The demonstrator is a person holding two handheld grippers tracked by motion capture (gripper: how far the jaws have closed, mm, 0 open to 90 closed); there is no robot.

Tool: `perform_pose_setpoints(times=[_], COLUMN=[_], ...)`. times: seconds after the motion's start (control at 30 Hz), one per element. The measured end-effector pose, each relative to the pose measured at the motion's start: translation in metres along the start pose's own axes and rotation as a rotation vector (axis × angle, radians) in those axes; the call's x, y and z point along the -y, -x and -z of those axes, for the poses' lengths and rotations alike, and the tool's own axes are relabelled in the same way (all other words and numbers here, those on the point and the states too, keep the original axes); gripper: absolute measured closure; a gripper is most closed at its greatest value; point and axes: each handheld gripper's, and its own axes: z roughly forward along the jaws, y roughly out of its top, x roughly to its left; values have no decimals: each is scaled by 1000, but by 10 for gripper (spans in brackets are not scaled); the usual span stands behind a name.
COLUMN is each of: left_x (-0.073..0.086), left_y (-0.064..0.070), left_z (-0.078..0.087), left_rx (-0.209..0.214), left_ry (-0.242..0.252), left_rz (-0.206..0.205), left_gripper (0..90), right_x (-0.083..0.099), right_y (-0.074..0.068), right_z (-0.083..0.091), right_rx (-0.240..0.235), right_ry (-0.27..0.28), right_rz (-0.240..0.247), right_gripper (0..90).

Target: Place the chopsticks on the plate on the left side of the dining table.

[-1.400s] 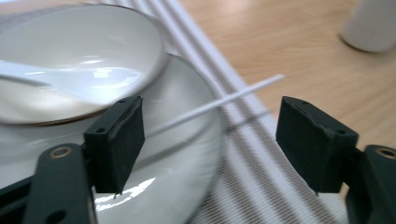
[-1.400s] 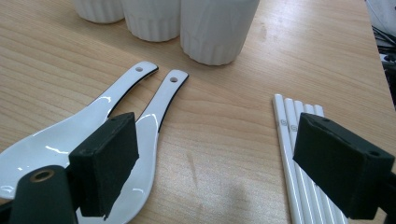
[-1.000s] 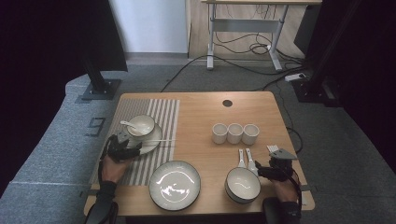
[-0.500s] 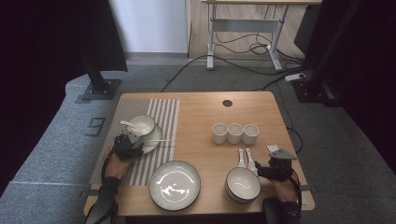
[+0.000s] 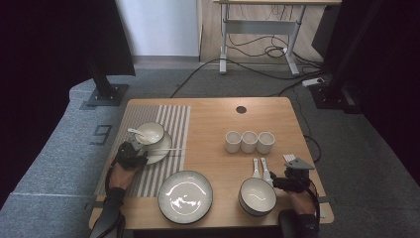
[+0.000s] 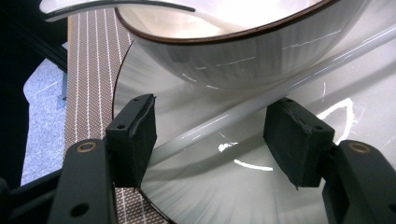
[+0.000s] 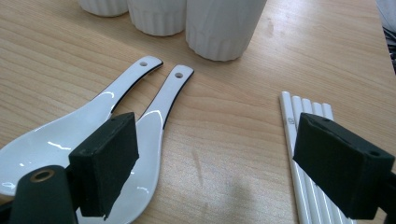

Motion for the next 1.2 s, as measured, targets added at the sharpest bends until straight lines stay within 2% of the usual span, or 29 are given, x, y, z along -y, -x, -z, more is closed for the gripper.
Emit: perform_pose_setpoints(times=[0.13, 0.4, 0.57, 0.7, 0.8, 0.9, 1.07, 1.2], left_x=[1, 1, 1, 2, 4, 8, 19, 29], left_y=[-3, -6, -9, -12, -12, -8, 0, 8], left_z=[0, 4, 16, 29, 41, 51, 64, 68], left_rx=[-4, 42, 85, 149, 232, 271, 324, 336], left_ry=[-5, 15, 47, 93, 135, 170, 220, 221], left_rz=[12, 24, 62, 117, 161, 184, 193, 184], left_gripper=[338, 242, 185, 149, 136, 127, 114, 71], right_x=[0, 0, 0, 0, 0, 0, 1, 2], right_y=[0, 0, 0, 1, 1, 2, 5, 8], right_z=[0, 0, 0, 0, 0, 1, 2, 2], right_rx=[-2, -2, -3, -7, -9, -8, -13, -17], right_ry=[-2, -1, 0, 2, 0, 0, -1, -4], right_rz=[2, 3, -1, -5, -11, -17, -31, -42], right_gripper=[137, 137, 137, 137, 137, 137, 136, 134])
